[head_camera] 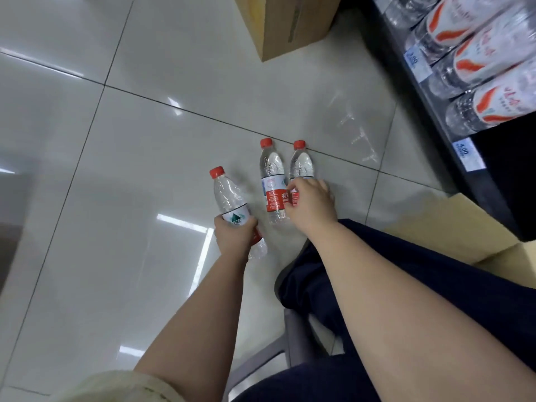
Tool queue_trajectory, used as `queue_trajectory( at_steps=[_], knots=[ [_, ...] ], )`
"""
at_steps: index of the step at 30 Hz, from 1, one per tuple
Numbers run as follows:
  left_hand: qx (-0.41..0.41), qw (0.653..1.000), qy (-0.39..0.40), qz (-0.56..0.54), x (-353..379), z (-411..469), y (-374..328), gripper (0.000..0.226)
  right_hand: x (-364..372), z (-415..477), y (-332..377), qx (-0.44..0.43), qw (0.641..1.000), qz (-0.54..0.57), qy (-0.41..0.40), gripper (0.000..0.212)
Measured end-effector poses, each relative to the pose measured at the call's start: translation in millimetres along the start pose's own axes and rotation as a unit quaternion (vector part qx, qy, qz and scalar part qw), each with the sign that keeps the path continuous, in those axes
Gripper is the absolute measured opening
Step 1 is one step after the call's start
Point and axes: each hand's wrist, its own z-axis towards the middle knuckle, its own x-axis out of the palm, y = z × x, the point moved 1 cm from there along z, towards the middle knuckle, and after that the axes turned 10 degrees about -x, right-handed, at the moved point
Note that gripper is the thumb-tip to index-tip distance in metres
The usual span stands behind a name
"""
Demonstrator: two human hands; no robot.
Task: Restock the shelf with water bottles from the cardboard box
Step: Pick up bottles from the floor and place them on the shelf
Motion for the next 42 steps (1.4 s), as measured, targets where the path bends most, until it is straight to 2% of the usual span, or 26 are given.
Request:
queue_trajectory(
  at_steps=[5, 10, 15, 19, 25, 28, 35, 38, 42],
  knots=[
    [0.13, 0.989, 0.068, -0.035, -17.6, -68.4, -75.9, 0.05, -87.1, -18.2, 7.0, -0.001, 0.995, 0.005, -0.097, 0.032],
    [0.23, 0.957, 0.174, -0.022, -7.4, -161.8, -147.3, 0.062, -186.2, -73.8, -1.0, -0.006, 0.977, -0.047, -0.208, 0.036],
    [0.371, 0.894, 0.25, 0.021, 13.5, -293.5, -181.8, 0.044, -273.0, -163.0, -24.9, 0.018, 0.941, -0.073, -0.33, 0.031],
    [0.464, 0.831, 0.3, 0.056, 39.8, -386.4, -183.9, 0.053, -327.5, -243.0, -50.0, 0.048, 0.906, -0.115, -0.404, 0.033],
    [0.581, 0.726, 0.354, 0.099, 73.0, -520.9, -141.2, 0.052, -378.8, -364.1, -88.5, 0.124, 0.859, -0.158, -0.472, 0.035],
    [0.613, 0.681, 0.384, 0.117, 90.2, -574.8, -105.4, 0.056, -387.1, -425.0, -107.7, 0.165, 0.836, -0.166, -0.497, 0.037],
    [0.658, 0.581, 0.456, 0.146, 131.5, -683.1, -12.5, 0.065, -385.2, -548.9, -164.5, 0.251, 0.771, -0.086, -0.579, 0.028],
    [0.65, 0.565, 0.482, 0.16, 153.2, -716.7, 25.8, 0.067, -373.9, -582.3, -189.2, 0.283, 0.766, -0.091, -0.57, 0.03],
    [0.623, 0.555, 0.524, 0.171, 191.9, -742.2, 72.1, 0.054, -359.7, -612.9, -224.5, 0.317, 0.764, -0.103, -0.552, 0.036]
  ],
)
